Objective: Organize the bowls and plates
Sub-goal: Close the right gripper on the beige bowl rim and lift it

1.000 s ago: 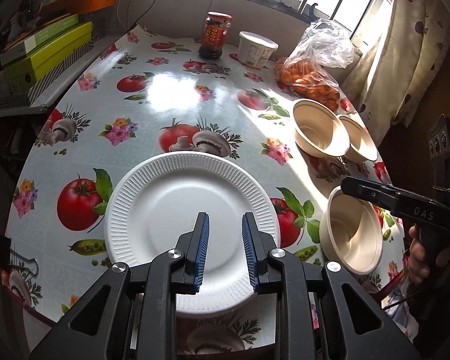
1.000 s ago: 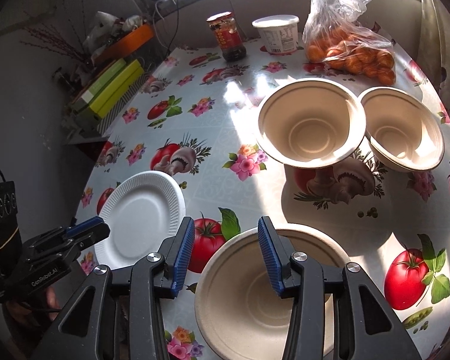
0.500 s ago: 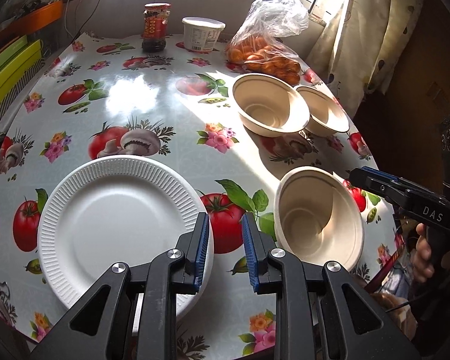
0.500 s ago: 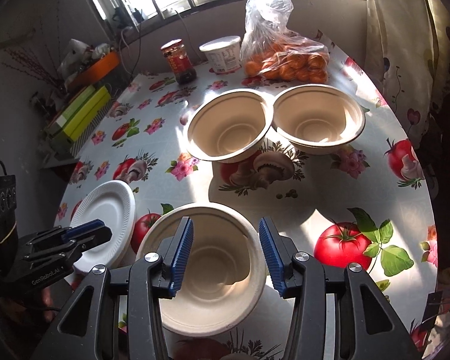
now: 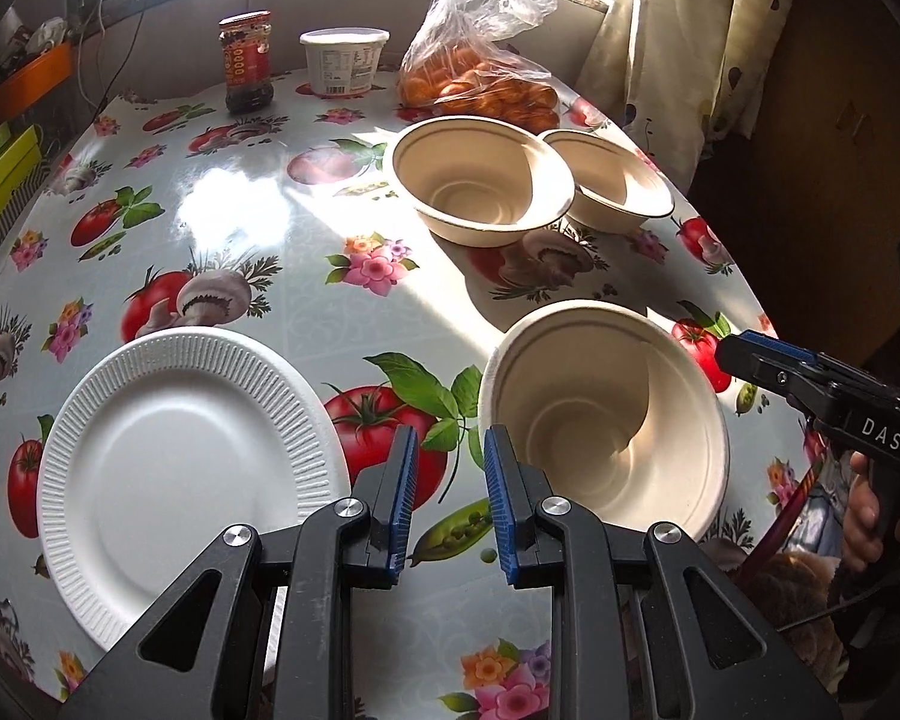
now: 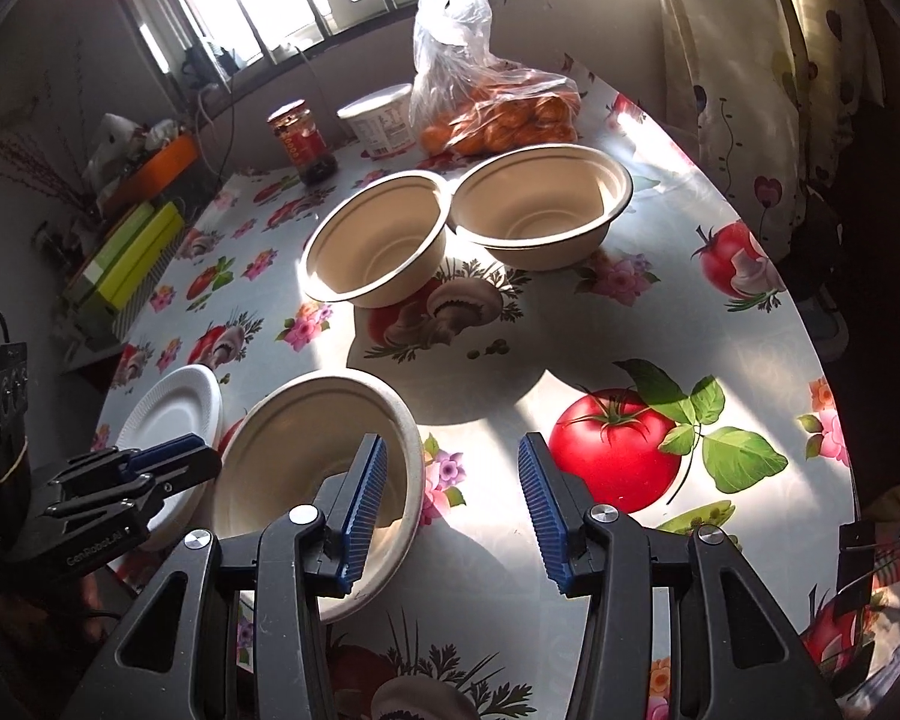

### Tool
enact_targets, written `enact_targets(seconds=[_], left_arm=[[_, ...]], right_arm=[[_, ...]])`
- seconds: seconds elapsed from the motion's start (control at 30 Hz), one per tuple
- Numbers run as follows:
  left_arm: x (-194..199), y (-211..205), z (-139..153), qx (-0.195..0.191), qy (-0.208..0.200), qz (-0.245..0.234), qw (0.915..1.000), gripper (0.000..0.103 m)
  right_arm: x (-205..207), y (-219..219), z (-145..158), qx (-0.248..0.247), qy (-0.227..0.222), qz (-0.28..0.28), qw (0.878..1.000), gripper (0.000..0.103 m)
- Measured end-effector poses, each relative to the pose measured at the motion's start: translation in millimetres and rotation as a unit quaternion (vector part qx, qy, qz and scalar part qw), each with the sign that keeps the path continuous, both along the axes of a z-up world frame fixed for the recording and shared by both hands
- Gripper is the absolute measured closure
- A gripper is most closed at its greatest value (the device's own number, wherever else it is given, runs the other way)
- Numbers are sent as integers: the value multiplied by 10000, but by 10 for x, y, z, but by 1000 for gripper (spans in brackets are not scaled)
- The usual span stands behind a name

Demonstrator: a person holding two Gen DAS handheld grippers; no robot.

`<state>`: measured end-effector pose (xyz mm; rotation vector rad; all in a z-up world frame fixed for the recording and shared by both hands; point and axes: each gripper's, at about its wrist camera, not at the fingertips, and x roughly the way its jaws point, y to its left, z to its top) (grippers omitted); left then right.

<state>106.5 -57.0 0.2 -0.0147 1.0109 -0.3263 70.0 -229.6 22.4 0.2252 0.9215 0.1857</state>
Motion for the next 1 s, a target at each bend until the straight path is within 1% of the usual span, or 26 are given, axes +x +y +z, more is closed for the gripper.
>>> enact_targets(seconds=[0.4, 0.47, 0.53, 0.63, 0.77, 0.87, 1.0], left_arm=[[-25, -158, -16, -46, 0, -237, 9997, 79], [-24, -183, -19, -70, 10, -281, 9996, 79], [-27, -208, -22, -79, 15, -326, 9994, 79], [-26, -248, -23, -77, 20, -389, 9992, 79], [-17, -279, -18, -110, 28, -442, 9990, 79], [-15, -307, -15, -154, 36, -514, 9986, 79], [-24, -369, -28, -190, 64, -628, 9978, 79]], right_arm=[[-97, -1, -62, 226, -5, 129, 9997, 59], [-101, -1, -83, 241, 19, 141, 9996, 64], [-101, -14, -110, 254, 49, 141, 9996, 66], [-97, -21, -138, 232, 79, 156, 9996, 76], [-94, -42, -163, 263, 110, 152, 9995, 78], [-86, -50, -181, 272, 135, 156, 9994, 82], [-85, -73, -195, 262, 150, 131, 9995, 83]])
